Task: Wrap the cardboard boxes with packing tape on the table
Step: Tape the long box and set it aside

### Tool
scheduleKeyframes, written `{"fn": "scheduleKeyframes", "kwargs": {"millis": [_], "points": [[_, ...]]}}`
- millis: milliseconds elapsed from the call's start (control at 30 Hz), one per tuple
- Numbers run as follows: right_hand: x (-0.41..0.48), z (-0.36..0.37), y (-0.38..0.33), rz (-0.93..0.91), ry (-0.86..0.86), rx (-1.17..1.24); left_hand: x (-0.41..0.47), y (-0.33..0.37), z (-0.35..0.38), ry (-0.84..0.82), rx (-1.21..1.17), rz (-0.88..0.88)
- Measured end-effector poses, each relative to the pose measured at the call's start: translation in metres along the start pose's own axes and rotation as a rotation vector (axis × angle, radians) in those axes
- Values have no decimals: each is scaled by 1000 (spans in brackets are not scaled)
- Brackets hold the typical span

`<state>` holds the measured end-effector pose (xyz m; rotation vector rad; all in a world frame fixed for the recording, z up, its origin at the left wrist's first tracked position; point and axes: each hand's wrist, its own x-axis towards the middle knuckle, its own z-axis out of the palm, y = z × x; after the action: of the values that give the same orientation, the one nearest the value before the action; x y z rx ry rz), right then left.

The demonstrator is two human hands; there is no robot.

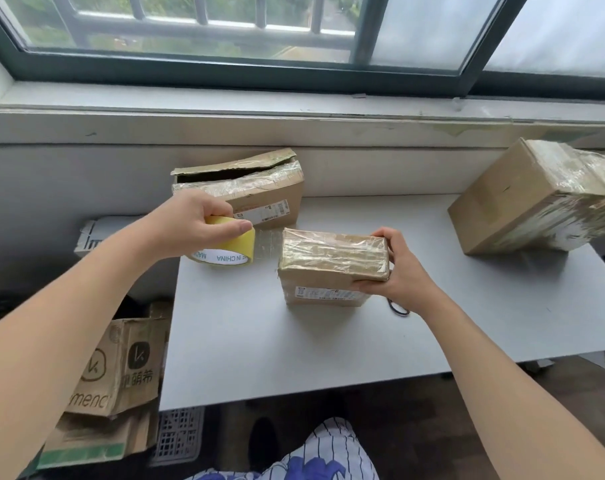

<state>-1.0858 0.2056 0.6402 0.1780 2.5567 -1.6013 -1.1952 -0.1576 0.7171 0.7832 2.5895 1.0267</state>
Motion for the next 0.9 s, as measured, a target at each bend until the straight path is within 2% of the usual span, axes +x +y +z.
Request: {"fn": "scheduleKeyframes", "kwargs": {"millis": [233, 600, 900], "points": [[2, -9, 9, 32, 9, 22, 25, -21, 26, -69, -56, -68], [15, -14, 14, 69, 8, 37, 58, -29, 22, -38, -102, -98], [22, -16, 14, 56, -6, -12, 68, 19, -11, -34, -240, 21]]}}
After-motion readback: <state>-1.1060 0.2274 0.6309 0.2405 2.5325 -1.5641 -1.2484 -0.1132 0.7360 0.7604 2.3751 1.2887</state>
